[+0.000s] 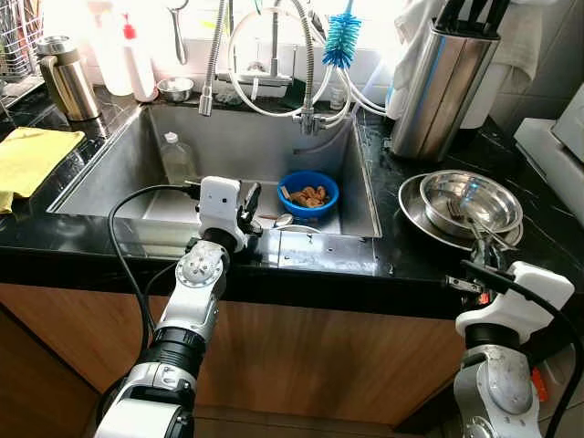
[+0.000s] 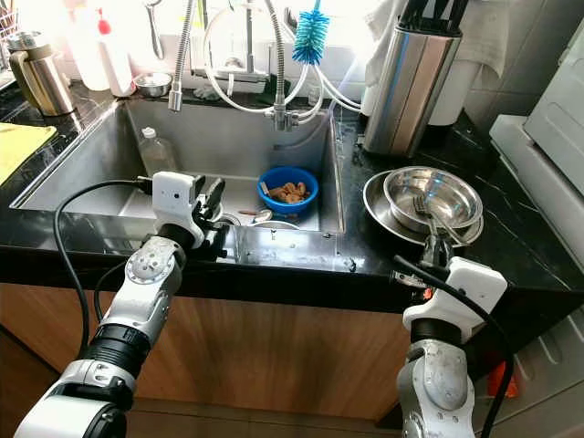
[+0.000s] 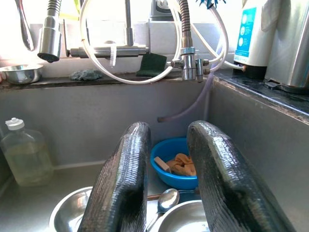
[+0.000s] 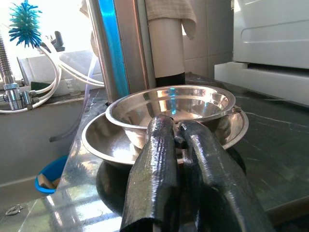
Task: Kitchen organization
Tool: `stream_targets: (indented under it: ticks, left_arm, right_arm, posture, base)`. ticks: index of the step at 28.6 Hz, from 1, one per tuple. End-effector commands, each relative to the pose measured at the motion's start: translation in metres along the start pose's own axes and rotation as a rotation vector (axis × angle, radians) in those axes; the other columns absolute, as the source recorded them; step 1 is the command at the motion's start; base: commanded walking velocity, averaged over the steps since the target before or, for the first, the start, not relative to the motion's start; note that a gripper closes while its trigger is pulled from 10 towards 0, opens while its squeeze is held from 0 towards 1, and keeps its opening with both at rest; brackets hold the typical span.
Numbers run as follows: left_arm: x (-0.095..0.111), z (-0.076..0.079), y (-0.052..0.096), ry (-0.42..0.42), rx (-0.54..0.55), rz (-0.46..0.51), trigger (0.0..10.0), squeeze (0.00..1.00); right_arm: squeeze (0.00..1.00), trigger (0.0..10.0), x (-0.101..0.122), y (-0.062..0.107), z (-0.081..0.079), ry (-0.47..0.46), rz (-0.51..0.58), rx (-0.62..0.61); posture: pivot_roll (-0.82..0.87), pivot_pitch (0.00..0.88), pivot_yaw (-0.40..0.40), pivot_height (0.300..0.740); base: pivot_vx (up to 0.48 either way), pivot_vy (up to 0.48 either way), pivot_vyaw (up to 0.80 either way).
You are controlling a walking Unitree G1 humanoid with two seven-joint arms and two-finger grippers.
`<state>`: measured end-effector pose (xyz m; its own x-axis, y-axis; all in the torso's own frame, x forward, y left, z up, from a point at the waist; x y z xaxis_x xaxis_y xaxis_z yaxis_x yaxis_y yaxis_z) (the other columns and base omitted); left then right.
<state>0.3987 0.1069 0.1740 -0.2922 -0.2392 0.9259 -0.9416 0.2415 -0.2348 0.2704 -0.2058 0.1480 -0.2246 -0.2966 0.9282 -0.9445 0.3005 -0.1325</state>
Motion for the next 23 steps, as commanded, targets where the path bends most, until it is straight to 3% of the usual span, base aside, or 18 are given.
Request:
stream_targets:
  ticks: [1,2,3,4,5,11,13,21,23]
  left_arm:
    - [0.009,0.001,-0.003,0.012,-0.003,0.023,10.0,0.00]
    - [0.009,0.001,-0.003,0.012,-0.003,0.023,10.0,0.00]
    - [0.010,0.001,-0.004,0.016,0.000,0.025,10.0,0.00]
    - [0.010,0.000,-0.004,0.019,0.002,0.025,10.0,0.00]
    - [0.011,0.000,-0.005,0.020,0.005,0.028,10.0,0.00]
    - [0.011,-0.001,-0.005,0.023,0.009,0.029,10.0,0.00]
    - [0.012,-0.003,-0.005,0.033,0.019,0.030,10.0,0.00]
    - [0.013,-0.004,-0.006,0.040,0.027,0.031,10.0,0.00]
    - [0.020,-0.009,-0.010,0.075,0.050,0.042,10.0,0.00]
  right_arm:
    - [0.00,2.4,0.003,-0.004,0.002,0.003,0.006,-0.007]
    - [0.00,2.4,0.003,-0.004,0.002,0.003,0.006,-0.007]
    - [0.00,3.8,0.005,-0.005,0.001,-0.002,0.014,-0.006]
    - [0.00,3.8,0.006,-0.005,0.000,-0.005,0.019,-0.005]
    - [0.00,10.0,0.013,-0.008,-0.003,-0.013,0.048,0.003]
    - [0.00,10.0,0.025,-0.011,-0.007,-0.011,0.090,0.015]
    - [0.00,10.0,0.037,-0.013,-0.015,0.004,0.126,0.045]
    - [0.00,10.0,0.044,-0.016,-0.023,-0.016,0.143,0.075]
    - [0.00,10.0,0.058,-0.018,-0.053,-0.159,0.136,0.231]
  posture:
    - [0.08,0.038,-0.076,0.740]
    - [0.08,0.038,-0.076,0.740]
    - [0.09,0.036,-0.078,0.740]
    - [0.09,0.037,-0.078,0.740]
    - [0.09,0.037,-0.079,0.740]
    - [0.08,0.037,-0.079,0.740]
    - [0.08,0.038,-0.082,0.740]
    - [0.08,0.038,-0.084,0.740]
    - [0.08,0.039,-0.089,0.740]
  base:
    - [0.000,0.000,0.00]
    - [0.000,0.000,0.00]
    - [0.000,0.000,0.00]
    - [0.000,0.000,0.00]
    - [0.000,0.000,0.00]
    - [0.000,0.000,0.00]
    - [0.000,0.000,0.00]
    - [0.000,0.000,0.00]
    - [0.000,0.000,0.00]
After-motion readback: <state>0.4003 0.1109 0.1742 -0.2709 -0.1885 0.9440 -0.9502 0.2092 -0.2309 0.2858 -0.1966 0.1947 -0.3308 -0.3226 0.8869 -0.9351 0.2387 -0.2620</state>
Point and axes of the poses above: a point about 5 cm out from each wrist's last joint towards the gripper, its own y axis pointing back from the gripper into the wrist, its own x axis along the axis of the wrist's last joint, z = x × y, the point moved 4 cm from there along -y, pointing out of the wrist towards the gripper, and after that the axes turned 14 degrees about -y, right-handed, at the moved point
